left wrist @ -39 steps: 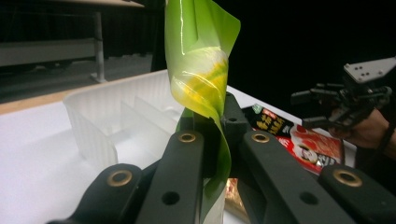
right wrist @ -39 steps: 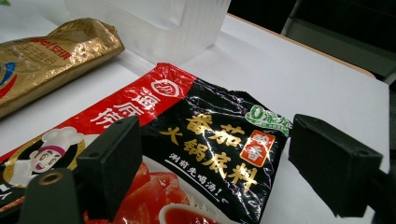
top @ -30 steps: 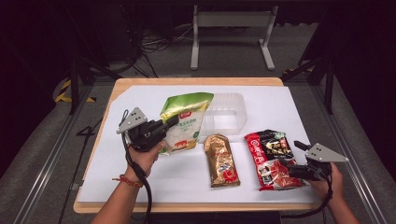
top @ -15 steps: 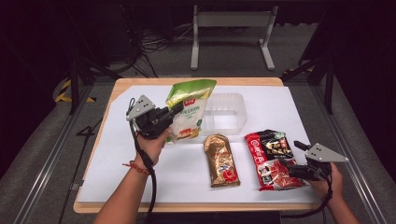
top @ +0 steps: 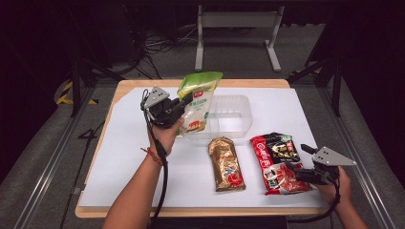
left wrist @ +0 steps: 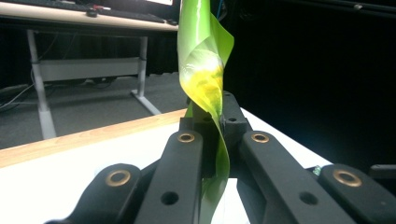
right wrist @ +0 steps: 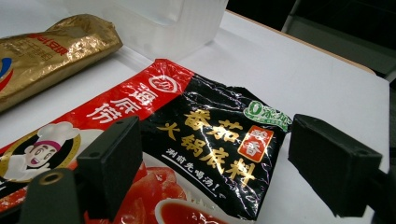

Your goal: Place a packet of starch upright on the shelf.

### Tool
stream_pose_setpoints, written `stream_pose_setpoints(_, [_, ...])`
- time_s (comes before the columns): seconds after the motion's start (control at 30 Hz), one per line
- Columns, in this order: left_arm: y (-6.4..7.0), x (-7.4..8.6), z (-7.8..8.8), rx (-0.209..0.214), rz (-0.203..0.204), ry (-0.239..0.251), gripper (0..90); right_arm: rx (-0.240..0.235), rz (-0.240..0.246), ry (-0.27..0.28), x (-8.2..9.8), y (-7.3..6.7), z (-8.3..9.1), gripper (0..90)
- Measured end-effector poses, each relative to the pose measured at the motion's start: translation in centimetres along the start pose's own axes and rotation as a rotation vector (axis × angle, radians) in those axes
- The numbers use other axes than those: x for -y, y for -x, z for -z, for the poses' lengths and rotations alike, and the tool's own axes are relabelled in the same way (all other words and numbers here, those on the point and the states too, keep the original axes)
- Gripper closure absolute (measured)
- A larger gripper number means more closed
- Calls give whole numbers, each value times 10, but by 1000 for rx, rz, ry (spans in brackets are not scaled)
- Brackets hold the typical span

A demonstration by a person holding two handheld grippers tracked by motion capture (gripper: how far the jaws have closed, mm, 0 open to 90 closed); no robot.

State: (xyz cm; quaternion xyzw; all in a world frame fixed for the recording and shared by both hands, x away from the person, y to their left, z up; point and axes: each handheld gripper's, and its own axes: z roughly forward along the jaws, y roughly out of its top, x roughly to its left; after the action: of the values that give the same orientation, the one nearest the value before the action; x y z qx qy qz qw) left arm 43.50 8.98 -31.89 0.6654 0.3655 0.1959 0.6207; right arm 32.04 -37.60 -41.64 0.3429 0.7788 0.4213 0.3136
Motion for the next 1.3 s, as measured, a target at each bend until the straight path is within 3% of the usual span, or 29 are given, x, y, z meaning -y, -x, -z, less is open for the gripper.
stream_pose_setpoints(0.33, [-6,0,-25,-66,-5,5,885,8,18,-13,1,-3,0,184])
stream_pose_setpoints(0.73, [-10,-17,-51,-131,-1,27,885,8,14,-11,2,-2,1,185])
stream_pose_setpoints(0.8, [-12,-19,-58,-158,-3,24,885,7,10,-12,2,-2,1,185])
stream_pose_setpoints(0.9, [-17,-22,-64,-158,32,27,885,5,9,-17,3,-2,1,185])
stream_pose_setpoints(1.2, [-20,-29,-79,-187,37,37,884,4,13,-21,3,-2,0,185])
stream_pose_setpoints(1.3, [-21,-29,-79,-177,47,49,882,4,12,-21,3,-1,0,185])
